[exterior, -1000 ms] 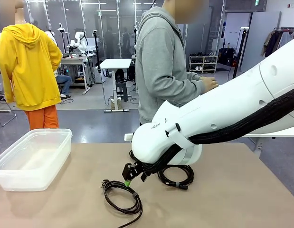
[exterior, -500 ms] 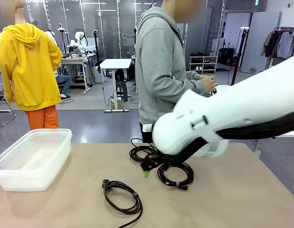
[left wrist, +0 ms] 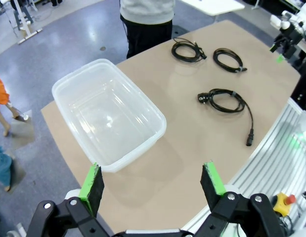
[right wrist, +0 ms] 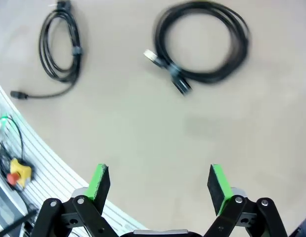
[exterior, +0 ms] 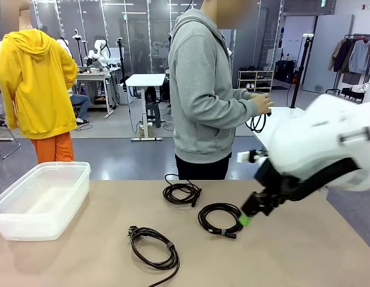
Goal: Organize and store the cables.
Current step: Place the Power Cable into the Organizing box.
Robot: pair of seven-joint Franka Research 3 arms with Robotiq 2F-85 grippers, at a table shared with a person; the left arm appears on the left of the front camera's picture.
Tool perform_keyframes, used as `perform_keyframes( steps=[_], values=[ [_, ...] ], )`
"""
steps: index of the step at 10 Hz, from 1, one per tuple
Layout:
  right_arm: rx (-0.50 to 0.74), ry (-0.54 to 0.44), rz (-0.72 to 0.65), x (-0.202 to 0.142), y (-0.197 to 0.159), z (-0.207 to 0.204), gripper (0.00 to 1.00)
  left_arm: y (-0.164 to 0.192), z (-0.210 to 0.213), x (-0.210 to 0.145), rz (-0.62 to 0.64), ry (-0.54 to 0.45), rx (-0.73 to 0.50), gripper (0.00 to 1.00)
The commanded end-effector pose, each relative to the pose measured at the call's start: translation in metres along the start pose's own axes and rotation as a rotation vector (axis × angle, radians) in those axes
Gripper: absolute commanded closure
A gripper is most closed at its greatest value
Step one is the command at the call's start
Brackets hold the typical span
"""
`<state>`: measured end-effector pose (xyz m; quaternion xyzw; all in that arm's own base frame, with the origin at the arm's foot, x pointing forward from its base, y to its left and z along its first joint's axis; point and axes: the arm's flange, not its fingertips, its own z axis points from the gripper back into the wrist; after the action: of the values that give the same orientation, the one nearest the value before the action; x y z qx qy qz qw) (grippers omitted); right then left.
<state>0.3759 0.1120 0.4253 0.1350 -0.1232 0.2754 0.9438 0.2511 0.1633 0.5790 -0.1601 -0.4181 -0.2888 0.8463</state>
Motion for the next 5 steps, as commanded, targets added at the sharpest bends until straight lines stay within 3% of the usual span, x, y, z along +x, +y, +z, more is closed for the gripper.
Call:
perform_keyframes(
  steps=[1,2,4,5],
  values=[
    [-0.007,-0.005,-0.019,-0.043,-0.053,0.034,0.0,0.0,0.0,0.001,-0.006,0.0,-0.005,0.0],
    [-0.088,-0.047,0.014,-0.07,-0.084,0.054,0.0,0.0,0.0,0.001,-0.006,0.0,-0.005,0.0],
    [-0.044,-0.155,0.015,-0.116,-0.134,0.079,0.0,0.0,0.0,0.001,-0.006,0.0,-0.005,0.0],
    [-0.078,-0.173,0.003,-0.14,-0.156,0.088,0.0,0.0,0.0,0.001,-0.006,0.0,-0.005,0.0]
  ],
)
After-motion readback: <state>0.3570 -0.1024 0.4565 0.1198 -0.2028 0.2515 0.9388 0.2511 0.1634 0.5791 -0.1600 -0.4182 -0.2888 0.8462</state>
